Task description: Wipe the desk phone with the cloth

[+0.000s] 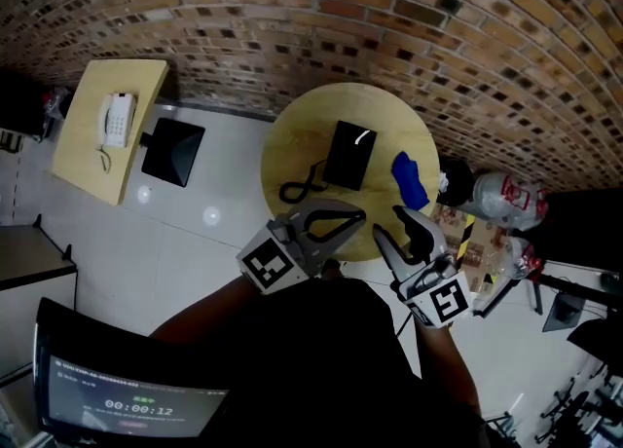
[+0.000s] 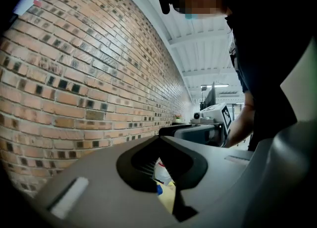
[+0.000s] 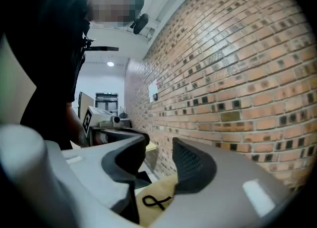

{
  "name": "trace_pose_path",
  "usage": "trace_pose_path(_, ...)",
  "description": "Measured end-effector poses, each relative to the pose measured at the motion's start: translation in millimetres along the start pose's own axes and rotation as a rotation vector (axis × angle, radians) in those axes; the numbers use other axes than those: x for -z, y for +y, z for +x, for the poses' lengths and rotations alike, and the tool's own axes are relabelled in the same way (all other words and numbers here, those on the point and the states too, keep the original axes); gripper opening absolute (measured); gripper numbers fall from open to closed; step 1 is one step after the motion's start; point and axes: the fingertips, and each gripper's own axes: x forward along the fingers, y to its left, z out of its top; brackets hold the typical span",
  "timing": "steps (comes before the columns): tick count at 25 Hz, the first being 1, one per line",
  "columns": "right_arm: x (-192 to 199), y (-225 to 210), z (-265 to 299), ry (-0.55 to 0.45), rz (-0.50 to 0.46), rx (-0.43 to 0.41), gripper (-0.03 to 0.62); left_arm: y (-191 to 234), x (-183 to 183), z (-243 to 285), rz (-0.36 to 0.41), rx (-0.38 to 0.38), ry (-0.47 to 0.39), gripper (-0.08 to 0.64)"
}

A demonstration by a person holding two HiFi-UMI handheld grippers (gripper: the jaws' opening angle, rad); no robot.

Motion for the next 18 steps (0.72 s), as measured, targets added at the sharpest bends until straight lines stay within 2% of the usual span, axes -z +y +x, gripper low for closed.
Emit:
trace_pose_path(8, -6, 35, -1, 0.024, -0.006, 0.008, 0.001, -12, -6, -23, 0.043, 0.036, -0.022, 0.006)
trace_pose_path(11, -7, 42, 1, 0.032, 0.019, 0.005, 0.0, -13, -3, -28, 0.04, 0.049, -0.018, 0.006)
trace_pose_path(14, -4, 60, 6, 0.045, 0.02, -0.008, 0.0, -20, 2, -35, 0.072, 0.075, -0.008, 0.006)
trace_pose_path(18, 5, 78, 10, 0.07, 0.031, -0.012, 0.0, -23, 3, -43, 0.019, 0.069, -0.024, 0.006)
